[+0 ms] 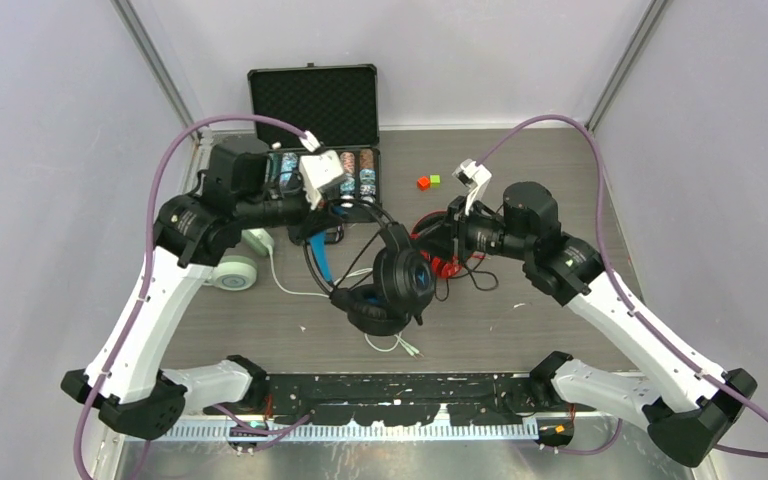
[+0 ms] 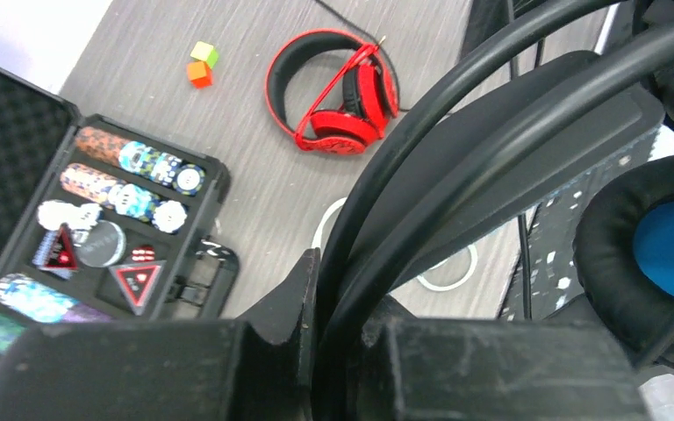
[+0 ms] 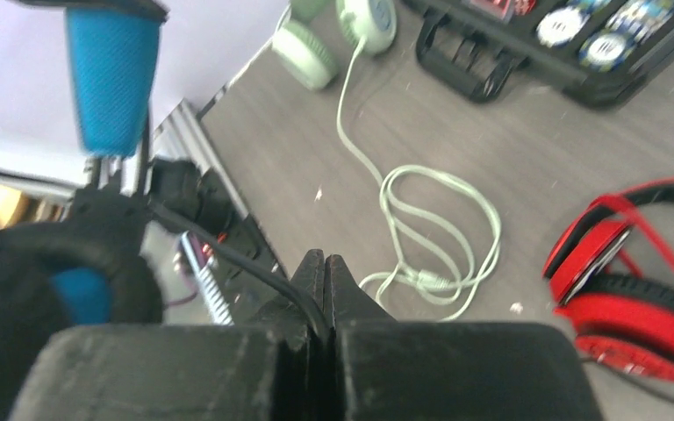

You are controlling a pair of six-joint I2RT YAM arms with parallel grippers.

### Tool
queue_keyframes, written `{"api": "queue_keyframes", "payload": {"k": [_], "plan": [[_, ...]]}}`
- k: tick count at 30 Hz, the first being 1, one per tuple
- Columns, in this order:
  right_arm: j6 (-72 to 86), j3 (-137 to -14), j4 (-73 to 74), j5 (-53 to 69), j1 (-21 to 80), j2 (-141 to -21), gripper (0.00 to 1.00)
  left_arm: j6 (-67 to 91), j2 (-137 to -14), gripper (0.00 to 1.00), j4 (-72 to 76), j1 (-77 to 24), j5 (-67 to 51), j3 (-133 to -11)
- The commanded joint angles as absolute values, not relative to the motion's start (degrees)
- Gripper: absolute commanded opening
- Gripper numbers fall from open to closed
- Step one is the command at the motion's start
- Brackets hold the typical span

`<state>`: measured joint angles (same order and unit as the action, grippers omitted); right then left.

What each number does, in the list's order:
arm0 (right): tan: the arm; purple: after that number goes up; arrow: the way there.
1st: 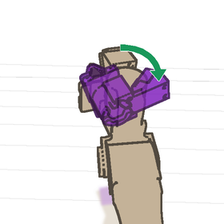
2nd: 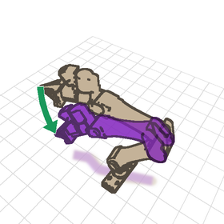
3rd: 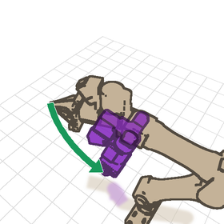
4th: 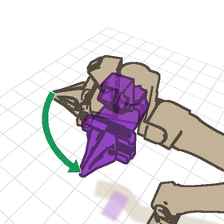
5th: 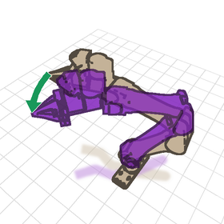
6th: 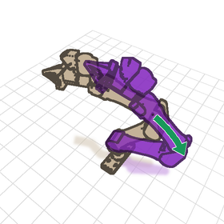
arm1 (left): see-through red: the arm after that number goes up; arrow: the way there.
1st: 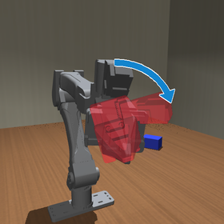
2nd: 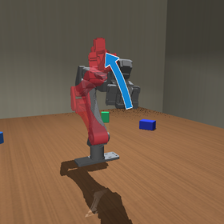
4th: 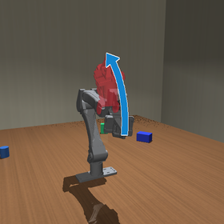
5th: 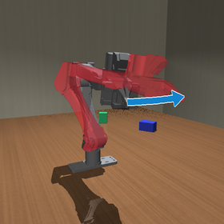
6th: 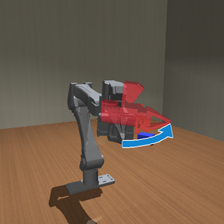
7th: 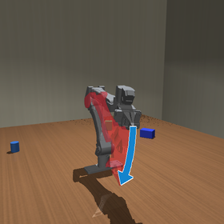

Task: Wrap the headphones
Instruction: Wrap the headphones around the headphones.

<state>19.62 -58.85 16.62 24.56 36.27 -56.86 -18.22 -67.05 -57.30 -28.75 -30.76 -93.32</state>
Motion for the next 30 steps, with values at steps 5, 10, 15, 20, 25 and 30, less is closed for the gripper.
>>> {"api": "queue_keyframes", "payload": {"k": [5,10,15,20,25,30], "plan": [[18.51,-72.35,41.56,31.72,33.85,-57.67,0.01,-39.0,-66.27,0.0,-68.1,-34.94,-15.09,-91.83],[19.14,-73.95,45.32,36.23,33.69,-59.93,0.0,-44.96,-65.69,0.0,-65.92,-38.15,-8.6,-90.33],[24.08,-73.7,41.18,45.03,33.6,-62.7,0.01,-47.77,-66.15,0.0,-63.08,-41.62,0.63,-89.58],[31.71,-72.81,32.67,49.29,33.62,-63.48,0.0,-48.32,-66.25,0.0,-59.42,-42.98,9.18,-87.22],[35.26,-72.23,28.46,49.52,33.64,-64.34,0.0,-47.44,-66.44,0.0,-57.49,-43.15,13.14,-85.26],[40.25,-70.71,23.17,50.44,33.59,-65.28,0.02,-43.99,-67.78,0.0,-56.55,-43.22,18.07,-85.84]]}}
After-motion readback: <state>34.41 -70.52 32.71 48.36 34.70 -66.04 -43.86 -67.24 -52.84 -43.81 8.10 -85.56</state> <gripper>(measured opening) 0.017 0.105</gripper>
